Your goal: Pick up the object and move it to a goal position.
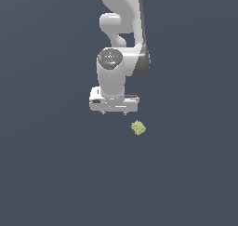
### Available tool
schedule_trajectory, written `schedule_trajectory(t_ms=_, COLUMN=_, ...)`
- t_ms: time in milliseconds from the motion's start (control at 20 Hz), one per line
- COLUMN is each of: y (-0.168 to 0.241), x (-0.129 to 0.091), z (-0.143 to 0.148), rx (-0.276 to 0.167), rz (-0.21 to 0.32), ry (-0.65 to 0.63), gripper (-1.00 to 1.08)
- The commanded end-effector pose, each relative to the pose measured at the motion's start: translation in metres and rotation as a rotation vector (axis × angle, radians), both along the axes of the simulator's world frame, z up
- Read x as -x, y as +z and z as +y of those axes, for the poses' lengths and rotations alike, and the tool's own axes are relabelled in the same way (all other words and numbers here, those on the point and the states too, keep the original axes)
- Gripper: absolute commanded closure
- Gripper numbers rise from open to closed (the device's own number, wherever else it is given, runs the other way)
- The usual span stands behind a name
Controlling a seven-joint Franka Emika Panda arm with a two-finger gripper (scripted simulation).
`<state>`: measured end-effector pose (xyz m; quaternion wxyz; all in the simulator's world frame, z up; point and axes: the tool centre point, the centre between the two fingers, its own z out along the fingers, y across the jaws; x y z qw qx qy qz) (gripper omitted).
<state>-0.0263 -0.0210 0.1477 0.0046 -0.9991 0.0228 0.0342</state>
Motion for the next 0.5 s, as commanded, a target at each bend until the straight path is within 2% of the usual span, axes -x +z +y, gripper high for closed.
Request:
schedule_trajectory(t_ms=0, y=0.0, x=0.0, z=0.0, rx=0.0, rz=0.0, ry=0.0, gripper=-0.92)
schedule_trajectory(t_ms=450, y=-0.0099, x=0.0043, z=0.0064, rx=-0.017, rz=0.033, ry=-0.044, gripper=-0.92)
